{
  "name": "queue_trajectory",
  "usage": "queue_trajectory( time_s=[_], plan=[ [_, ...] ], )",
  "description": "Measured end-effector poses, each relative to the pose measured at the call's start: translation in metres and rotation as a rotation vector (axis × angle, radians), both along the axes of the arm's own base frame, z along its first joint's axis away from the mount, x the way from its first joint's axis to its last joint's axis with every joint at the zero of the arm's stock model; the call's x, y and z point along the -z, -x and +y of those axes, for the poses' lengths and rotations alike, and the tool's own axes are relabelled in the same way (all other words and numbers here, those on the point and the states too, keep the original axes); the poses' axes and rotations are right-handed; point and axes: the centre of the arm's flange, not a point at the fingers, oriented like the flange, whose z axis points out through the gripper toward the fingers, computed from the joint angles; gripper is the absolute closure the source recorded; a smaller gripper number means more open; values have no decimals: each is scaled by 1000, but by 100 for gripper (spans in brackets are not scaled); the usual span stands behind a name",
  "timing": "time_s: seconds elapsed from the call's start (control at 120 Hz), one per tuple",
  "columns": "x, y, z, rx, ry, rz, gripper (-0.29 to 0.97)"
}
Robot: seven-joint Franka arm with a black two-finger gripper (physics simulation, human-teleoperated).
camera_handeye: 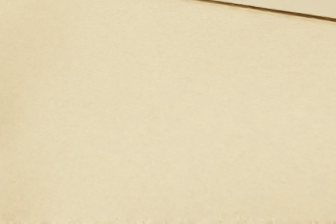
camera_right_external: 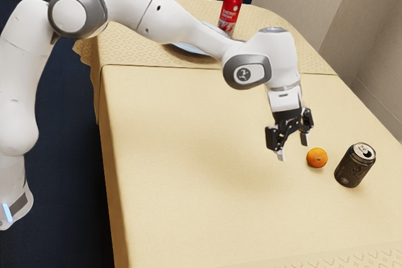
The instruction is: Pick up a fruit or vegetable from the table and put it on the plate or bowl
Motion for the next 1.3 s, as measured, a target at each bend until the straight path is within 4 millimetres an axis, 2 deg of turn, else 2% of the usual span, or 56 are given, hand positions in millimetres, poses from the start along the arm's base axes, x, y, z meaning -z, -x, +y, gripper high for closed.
queue_trajectory(
  time_s=[0.217,0.325,0.433,0.55,0.65,0.908,1.083,1.183,1.3],
  plan=[
    [11,-13,11,-36,-19,-38,0],
    [1,-27,5,-30,-29,-106,0],
    [-6,-38,16,-44,-50,-164,0],
    [4,-49,30,-64,-60,-182,0],
    [11,-55,28,-63,-55,-188,0],
    [51,-72,25,-74,-61,-160,0],
    [69,-78,25,-81,-70,-147,0],
    [69,-82,26,-88,-68,-151,0],
    [57,-88,34,-100,-77,-187,0]
  ],
)
